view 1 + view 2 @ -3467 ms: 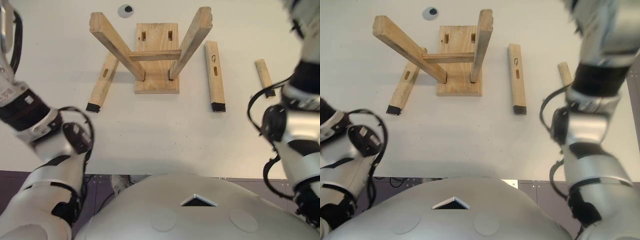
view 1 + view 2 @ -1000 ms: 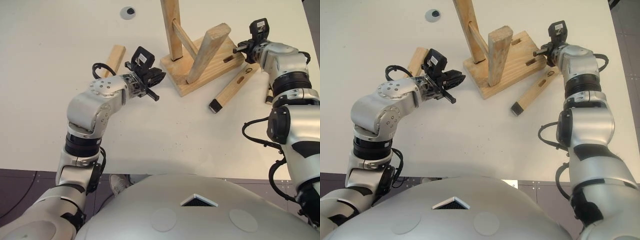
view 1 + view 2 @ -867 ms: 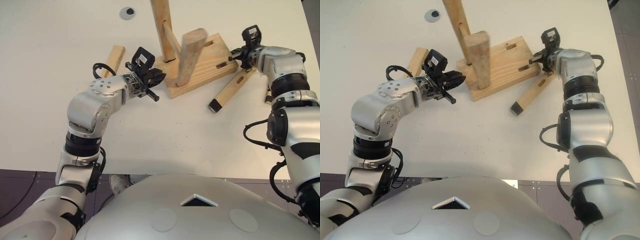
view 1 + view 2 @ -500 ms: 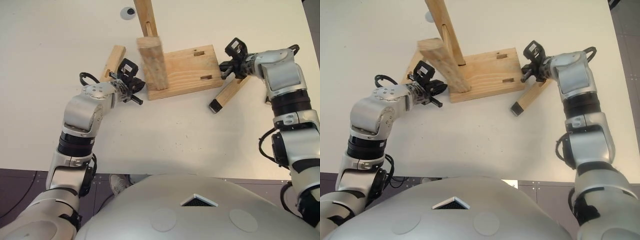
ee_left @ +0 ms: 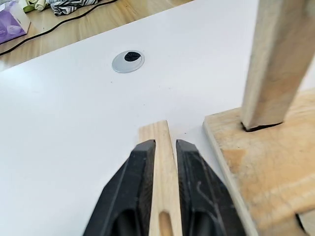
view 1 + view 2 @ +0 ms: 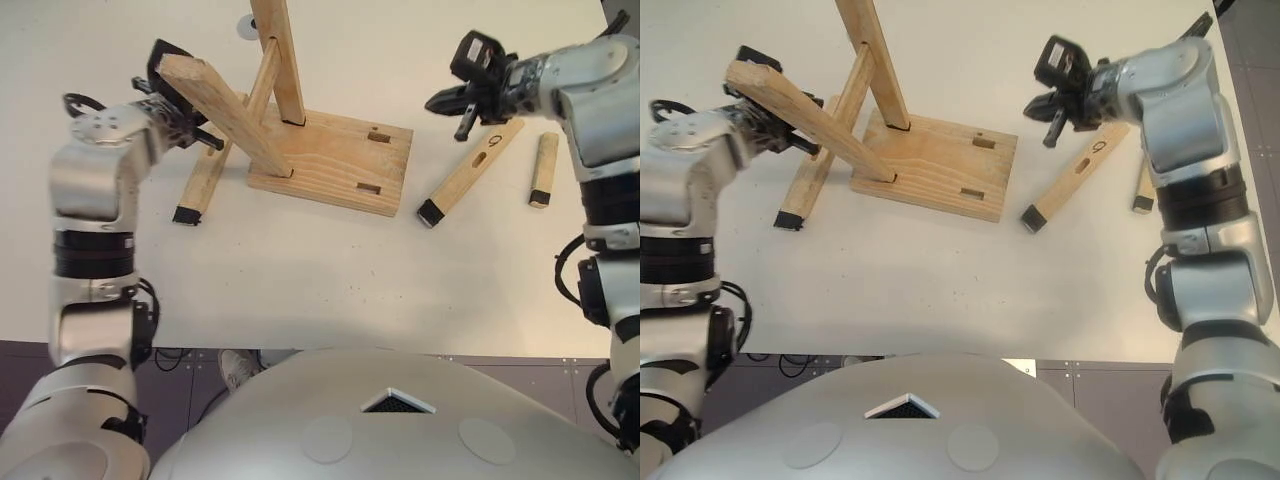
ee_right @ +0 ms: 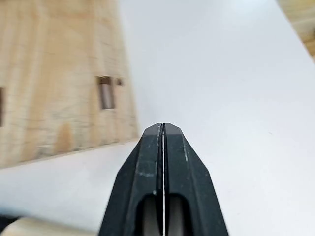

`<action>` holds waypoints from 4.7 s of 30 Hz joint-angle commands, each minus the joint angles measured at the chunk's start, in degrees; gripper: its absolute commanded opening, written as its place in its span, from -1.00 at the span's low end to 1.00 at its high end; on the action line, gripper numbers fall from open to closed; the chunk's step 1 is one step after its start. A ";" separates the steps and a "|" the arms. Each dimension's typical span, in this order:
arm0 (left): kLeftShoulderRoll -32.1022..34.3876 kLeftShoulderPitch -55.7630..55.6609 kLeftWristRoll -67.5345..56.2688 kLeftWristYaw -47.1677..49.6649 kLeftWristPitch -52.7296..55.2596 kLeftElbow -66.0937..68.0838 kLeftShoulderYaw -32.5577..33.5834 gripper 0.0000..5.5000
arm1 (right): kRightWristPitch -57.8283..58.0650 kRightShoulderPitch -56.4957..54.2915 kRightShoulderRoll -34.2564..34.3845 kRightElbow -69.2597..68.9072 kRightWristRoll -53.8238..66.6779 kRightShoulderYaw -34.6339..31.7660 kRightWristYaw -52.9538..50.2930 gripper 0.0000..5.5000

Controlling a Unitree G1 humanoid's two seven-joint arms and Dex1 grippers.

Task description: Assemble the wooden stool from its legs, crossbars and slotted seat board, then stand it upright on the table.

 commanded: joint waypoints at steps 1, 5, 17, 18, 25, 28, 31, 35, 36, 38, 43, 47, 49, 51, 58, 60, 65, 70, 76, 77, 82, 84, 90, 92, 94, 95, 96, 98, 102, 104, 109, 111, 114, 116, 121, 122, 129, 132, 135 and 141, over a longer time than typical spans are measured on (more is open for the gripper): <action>8.81 3.79 -0.52 -5.57 5.75 -6.28 -2.60 -0.74 | -4.60 -1.77 6.78 10.04 0.35 0.54 -1.53 -1.00; 15.23 10.79 -5.47 -13.38 9.97 -14.23 -3.59 -0.74 | -5.41 -0.72 14.00 17.88 2.12 0.12 -1.44 -1.00; -7.65 5.68 -6.96 -1.17 8.97 -3.29 -6.44 -0.74 | -2.41 7.21 10.82 8.64 1.10 2.67 0.06 -1.00; -8.26 4.65 -6.08 -0.77 8.31 -1.59 -7.40 -0.74 | -1.55 8.18 10.46 6.35 1.15 3.21 0.15 -1.00; -10.52 1.86 -2.78 -0.17 3.83 5.42 -9.37 -0.74 | 4.36 8.69 10.96 -1.73 2.40 4.12 -0.72 -1.00; -15.55 -2.93 -1.15 1.00 -0.99 14.19 -9.47 -0.74 | 6.08 11.42 13.00 -4.76 2.06 8.05 -0.89 -1.00; -20.28 -8.78 0.53 2.82 -7.65 25.49 -7.44 -0.74 | 8.25 12.48 14.67 -7.77 2.48 9.52 -1.65 -1.00; -24.51 -14.00 1.58 3.47 -15.12 37.28 -4.41 -0.74 | 9.93 11.34 16.25 -7.09 2.71 8.81 -3.49 -1.00; -25.34 -14.55 1.22 3.20 -16.53 39.42 -3.36 -0.74 | 10.27 11.74 16.35 -7.08 2.92 8.44 -3.84 -1.00; -26.09 -15.00 0.69 2.49 -18.17 41.84 -1.77 -0.74 | 11.20 12.46 16.62 -7.53 3.26 7.99 -4.48 -1.00; -25.27 -13.85 -0.12 1.59 -20.57 41.03 1.88 -0.74 | 16.60 13.02 18.42 -11.62 7.92 0.06 -9.06 -1.00; -21.79 -13.38 -3.27 0.40 -23.16 38.16 8.35 -0.75 | 25.07 8.59 19.49 -14.16 17.93 -14.14 -11.22 -0.82; -20.57 -12.16 -5.15 -0.02 -22.13 35.68 10.81 -0.75 | 28.85 6.52 20.42 -14.79 22.81 -22.19 -14.46 -0.68; -19.58 -10.38 -6.51 -0.01 -19.85 31.53 12.18 -0.75 | 30.60 5.82 20.15 -15.16 25.02 -29.06 -19.50 -0.58; -19.28 -3.74 -9.26 5.55 -11.36 12.48 13.49 -0.75 | 28.95 17.04 10.65 -23.74 19.08 -33.68 -31.22 -0.60; -20.06 -1.25 -9.82 7.54 -10.69 8.62 14.29 -0.75 | 28.56 16.10 9.31 -21.61 18.13 -34.26 -33.49 -0.75; -24.80 6.69 -10.94 13.77 -11.62 -0.26 16.27 -0.75 | 22.57 13.51 -0.70 -16.37 12.22 -22.88 -28.13 -0.99; -30.50 11.74 -12.29 19.21 -14.02 -7.49 17.47 -0.75 | 10.46 6.80 -7.55 -4.96 3.49 -9.47 -18.77 -0.99; -32.48 10.46 -11.43 22.04 -17.37 -8.91 16.28 -0.75 | 4.48 4.12 -11.66 2.42 -1.15 -4.00 -10.00 -0.99; -32.32 10.19 -11.17 22.02 -17.53 -8.82 15.65 -0.75 | 4.27 4.65 -11.82 3.38 -1.21 -5.04 -10.83 -0.99; -31.19 10.82 -10.44 21.09 -17.65 -7.88 13.30 -0.75 | 5.34 8.78 -14.78 3.76 -1.02 -8.16 -10.23 -0.99; -31.01 10.95 -10.48 20.79 -17.86 -7.41 13.09 -0.75 | 6.17 10.80 -16.18 2.75 -0.07 -8.40 -7.56 -0.99; -30.43 8.40 -10.34 20.26 -18.12 -5.15 12.72 -0.75 | 9.26 16.30 -15.97 -3.00 1.54 -7.40 -2.47 -0.99; -30.35 8.34 -10.34 20.08 -18.10 -5.01 12.65 -0.75 | 9.71 17.63 -15.57 -3.61 1.57 -7.25 -2.32 -0.99; -30.18 8.45 -10.25 19.96 -18.18 -4.70 12.72 -0.75 | 9.35 18.17 -14.45 -3.64 1.11 -6.43 -2.83 -0.99; -30.06 8.15 -10.27 19.88 -18.10 -4.37 12.62 -0.75 | 8.78 18.51 -13.59 -3.64 0.57 -5.75 -3.61 -0.99; -29.99 7.81 -10.30 19.83 -17.99 -4.12 12.49 -0.75 | 8.35 18.77 -12.71 -3.68 0.19 -5.14 -4.33 -0.99; -29.86 6.70 -10.29 19.60 -17.95 -3.18 12.07 -0.75 | 7.66 18.75 -9.62 -3.64 -0.11 -4.22 -6.66 -0.99; -29.91 5.65 -9.98 19.29 -18.62 -1.42 11.43 -0.75 | 6.39 17.37 -2.94 -3.19 0.17 -4.73 -12.74 -0.99; -30.03 5.39 -9.77 19.22 -18.99 -0.74 11.04 -0.75 | 6.10 17.08 -1.64 -2.93 0.09 -5.19 -14.68 -0.99; -30.38 5.79 -9.51 19.15 -19.62 -0.03 10.48 -0.75 | 6.00 16.03 -3.12 -0.26 1.00 -10.52 -19.33 -0.91; -30.86 7.23 -9.18 19.59 -19.91 -0.76 10.11 -0.75 | 6.42 12.85 -3.00 3.62 1.97 -13.71 -21.65 -0.82; -31.32 8.99 -9.03 20.38 -20.37 -2.22 10.03 -0.75 | 7.71 10.49 -4.53 7.09 2.86 -17.66 -23.66 -0.63; -31.79 10.65 -9.12 21.29 -20.67 -3.71 10.51 -0.75 | 9.34 9.78 -6.40 9.06 3.21 -20.17 -24.26 -0.51; -32.79 13.74 -9.01 22.89 -21.25 -6.25 10.71 -0.75 | 13.81 11.29 -10.06 9.79 3.70 -20.80 -21.56 -0.24; -32.97 14.32 -8.99 23.35 -21.41 -6.93 10.77 -0.75 | 14.99 12.53 -11.01 8.82 3.74 -20.44 -20.65 -0.19; -33.97 17.89 -9.50 26.09 -22.15 -11.42 13.03 -0.75 | 26.77 16.00 -10.93 -0.67 7.09 -19.59 -17.06 0.05; -33.91 18.46 -9.51 26.58 -22.03 -12.68 13.48 -0.75 | 28.51 18.41 -11.76 -3.64 7.03 -18.51 -17.13 0.05; -33.80 18.87 -9.37 26.69 -22.16 -13.26 13.61 -0.75 | 27.19 20.61 -12.88 -4.82 6.17 -17.42 -17.67 0.05; -34.38 20.03 -9.34 27.36 -21.80 -15.06 13.00 -0.75 | 27.18 17.65 -13.28 -5.76 6.75 -17.33 -18.41 0.05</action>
